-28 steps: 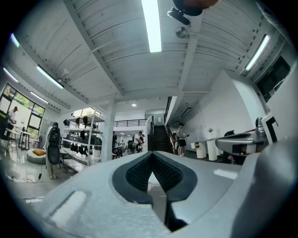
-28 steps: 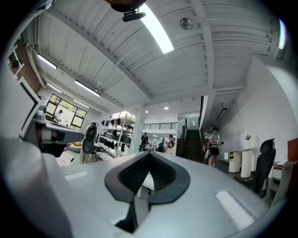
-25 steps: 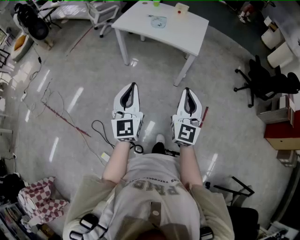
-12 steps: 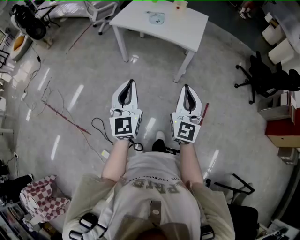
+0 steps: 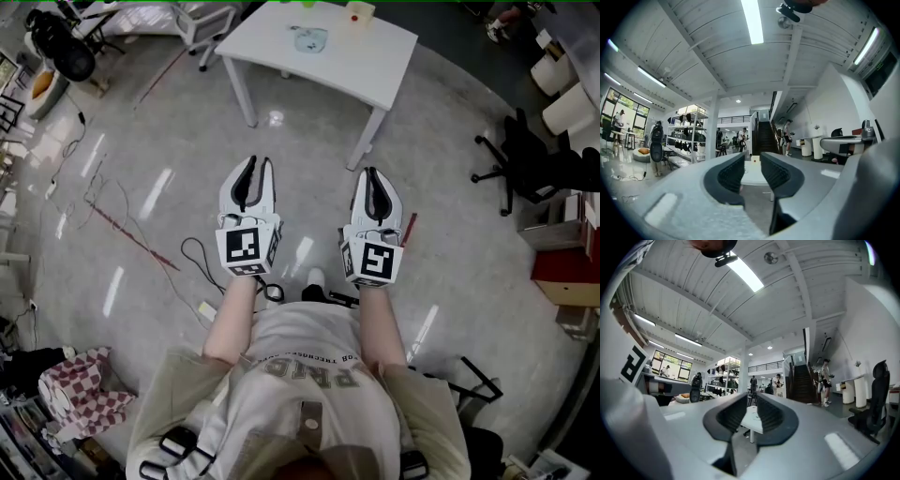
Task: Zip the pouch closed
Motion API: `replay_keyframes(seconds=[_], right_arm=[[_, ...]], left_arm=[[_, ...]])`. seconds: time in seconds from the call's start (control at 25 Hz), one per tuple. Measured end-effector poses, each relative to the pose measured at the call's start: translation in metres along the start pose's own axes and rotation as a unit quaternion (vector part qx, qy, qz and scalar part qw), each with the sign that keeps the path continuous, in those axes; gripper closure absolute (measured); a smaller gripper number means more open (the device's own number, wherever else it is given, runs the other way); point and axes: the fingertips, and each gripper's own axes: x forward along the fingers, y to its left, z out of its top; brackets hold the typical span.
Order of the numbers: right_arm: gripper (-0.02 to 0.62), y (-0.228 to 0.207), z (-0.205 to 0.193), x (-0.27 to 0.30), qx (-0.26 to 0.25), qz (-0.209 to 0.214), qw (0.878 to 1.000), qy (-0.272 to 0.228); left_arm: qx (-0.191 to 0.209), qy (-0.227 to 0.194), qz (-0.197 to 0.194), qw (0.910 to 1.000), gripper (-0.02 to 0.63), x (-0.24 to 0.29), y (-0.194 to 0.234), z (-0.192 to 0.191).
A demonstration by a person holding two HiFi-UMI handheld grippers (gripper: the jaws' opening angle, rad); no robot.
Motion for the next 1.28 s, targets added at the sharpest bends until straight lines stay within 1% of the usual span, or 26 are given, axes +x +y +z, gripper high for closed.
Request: replay_keyframes(seconds=[0.04,0.08,0.12,0.2,0.32,0.44,0.64,0.76,0.96,1.28], right_arm=[[0.505,-0.002,-0.001,0.003,0.004,0.009,1.0,0.002],[0.455,-0.005,-0.002,0.006,0.005,0.017,1.0,0.004],[0.446,-0.01,-0.003,0.009,0.005,0.022,1.0,0.006],[0.417,-0.018,-0.005,0.012,0.004,0.028,1.0,0.009],[0.417,-0.026,-0.006,0.013,0.001,0.04,0.999,0.01],[0.417,-0.037,-0.009,0.016,0.007,0.039,0.999,0.012],[0.416,-0.038,-0.024,0.028,0.026,0.036,0.999,0.031],[0.417,-0.034,-0.031,0.04,0.033,0.031,0.998,0.039],[0.417,-0.034,-0.038,0.072,0.03,0.018,0.998,0.045],[0.417,-0.034,-0.046,0.135,0.017,-0.017,0.999,0.046]], left_arm=[[-0.002,0.004,0.001,1.0,0.461,0.004,-0.002,-0.001],[-0.003,0.007,0.002,1.0,0.415,0.009,-0.005,-0.001],[-0.004,0.008,0.005,0.9999,0.393,0.013,-0.009,-0.001],[-0.003,0.01,0.011,0.9999,0.39,0.018,-0.016,-0.001],[0.0,0.013,0.02,0.9997,0.387,0.021,-0.022,-0.001],[0.007,0.018,0.028,0.9994,0.387,0.025,-0.023,-0.004],[0.003,0.042,0.041,0.9983,0.388,0.025,-0.005,-0.016],[0.005,0.049,0.044,0.9978,0.387,0.031,0.01,-0.021],[0.006,0.054,0.035,0.9979,0.388,0.065,0.03,-0.024],[0.004,0.056,0.003,0.9984,0.388,0.135,0.067,-0.034]])
